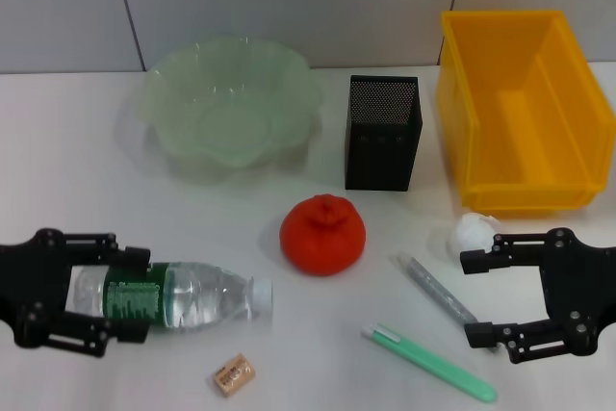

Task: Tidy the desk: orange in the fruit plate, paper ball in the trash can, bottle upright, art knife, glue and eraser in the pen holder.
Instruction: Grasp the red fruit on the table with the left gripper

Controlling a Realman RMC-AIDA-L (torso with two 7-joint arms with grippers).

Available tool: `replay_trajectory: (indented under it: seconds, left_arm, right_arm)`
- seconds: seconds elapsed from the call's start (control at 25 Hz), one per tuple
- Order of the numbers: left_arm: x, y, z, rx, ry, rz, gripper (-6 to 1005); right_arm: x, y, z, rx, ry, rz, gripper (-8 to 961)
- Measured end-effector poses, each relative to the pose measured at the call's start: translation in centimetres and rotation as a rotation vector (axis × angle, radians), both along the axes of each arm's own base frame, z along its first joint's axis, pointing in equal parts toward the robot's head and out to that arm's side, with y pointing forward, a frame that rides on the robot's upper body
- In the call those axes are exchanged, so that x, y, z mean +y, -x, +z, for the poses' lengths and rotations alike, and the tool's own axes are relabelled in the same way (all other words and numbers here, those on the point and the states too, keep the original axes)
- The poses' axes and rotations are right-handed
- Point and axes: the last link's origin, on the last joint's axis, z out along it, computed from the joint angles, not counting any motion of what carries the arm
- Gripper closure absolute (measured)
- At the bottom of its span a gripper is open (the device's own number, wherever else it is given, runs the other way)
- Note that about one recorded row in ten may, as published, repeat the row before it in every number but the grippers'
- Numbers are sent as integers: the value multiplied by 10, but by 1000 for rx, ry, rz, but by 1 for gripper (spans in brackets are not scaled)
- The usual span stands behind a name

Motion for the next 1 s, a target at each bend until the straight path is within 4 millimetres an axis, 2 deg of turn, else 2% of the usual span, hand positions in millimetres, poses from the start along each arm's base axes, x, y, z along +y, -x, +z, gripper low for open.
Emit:
replay_trajectory:
  seconds: [0.12,0.36,0.4,0.48,0.52,0.6,0.64,0.68,0.88,0.92,1.0]
  left_arm:
    - [8,-8,4,-28,-48,-11,156]
    - [18,-15,-1,-44,-109,-9,161]
    - [35,-21,-17,-24,-185,9,162]
    - [41,-23,-23,-15,-202,14,163]
    - [49,-26,-33,6,-227,21,164]
    - [49,-26,-33,6,-227,21,166]
    - [60,-33,-57,52,-247,27,167]
    - [64,-37,-66,66,-251,24,168]
    - [71,-45,-92,80,-236,38,172]
    - [71,-45,-92,80,-236,38,173]
    - [78,-45,-107,94,-240,63,175]
  right_arm:
    - [-1,-2,0,-5,0,-5,171]
    - [-11,-18,5,-23,-10,-56,170]
    - [-13,-22,7,-30,-14,-71,170]
    - [-16,-29,10,-46,-20,-100,170]
    - [-18,-33,11,-53,-22,-116,170]
    - [-21,-39,14,-59,-26,-141,170]
    - [-22,-41,15,-58,-31,-153,170]
    - [-24,-43,17,-55,-39,-162,170]
    - [-27,-51,24,-38,-92,-199,170]
    - [-28,-53,26,-35,-101,-206,170]
    - [-29,-54,28,-31,-110,-214,170]
